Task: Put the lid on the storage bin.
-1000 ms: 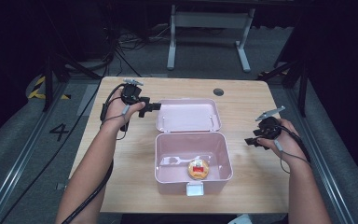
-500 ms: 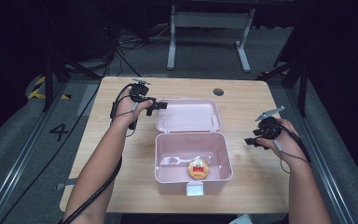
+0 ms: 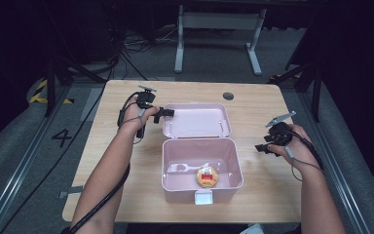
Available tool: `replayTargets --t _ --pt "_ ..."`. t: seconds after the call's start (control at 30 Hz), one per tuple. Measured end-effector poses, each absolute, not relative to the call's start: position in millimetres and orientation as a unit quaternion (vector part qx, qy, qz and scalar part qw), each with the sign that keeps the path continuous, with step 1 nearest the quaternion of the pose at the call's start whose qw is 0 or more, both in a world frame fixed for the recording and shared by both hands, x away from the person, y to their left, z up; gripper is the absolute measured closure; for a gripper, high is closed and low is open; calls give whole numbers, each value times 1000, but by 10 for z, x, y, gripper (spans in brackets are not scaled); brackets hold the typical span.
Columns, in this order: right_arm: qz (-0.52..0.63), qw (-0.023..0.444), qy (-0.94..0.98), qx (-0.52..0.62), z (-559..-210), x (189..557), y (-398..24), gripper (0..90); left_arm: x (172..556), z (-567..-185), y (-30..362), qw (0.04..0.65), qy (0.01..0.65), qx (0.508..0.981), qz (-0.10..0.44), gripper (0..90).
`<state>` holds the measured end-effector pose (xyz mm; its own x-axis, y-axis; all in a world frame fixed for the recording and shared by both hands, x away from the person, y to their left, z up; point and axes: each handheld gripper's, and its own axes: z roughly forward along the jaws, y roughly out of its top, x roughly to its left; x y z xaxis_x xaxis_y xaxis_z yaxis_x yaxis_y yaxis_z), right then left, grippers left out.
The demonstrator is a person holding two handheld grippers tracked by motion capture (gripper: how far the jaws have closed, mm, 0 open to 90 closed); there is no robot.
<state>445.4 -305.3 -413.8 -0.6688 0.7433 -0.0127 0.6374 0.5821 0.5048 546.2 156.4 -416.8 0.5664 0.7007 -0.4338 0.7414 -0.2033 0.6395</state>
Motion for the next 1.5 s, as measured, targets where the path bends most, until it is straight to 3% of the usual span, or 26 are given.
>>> replayTargets --t 0.27,1.0,1.5 --pt "234 112 884 390 -4145 4455 -3040 406 5451 -4112 1541 424 467 775 -34 602" --pt "236 115 884 386 -4131 4448 -3028 408 5370 -3765 1472 431 451 780 44 676" --pt "237 117 885 383 -4111 4438 -3011 408 5242 -3410 1515 470 427 769 76 723"
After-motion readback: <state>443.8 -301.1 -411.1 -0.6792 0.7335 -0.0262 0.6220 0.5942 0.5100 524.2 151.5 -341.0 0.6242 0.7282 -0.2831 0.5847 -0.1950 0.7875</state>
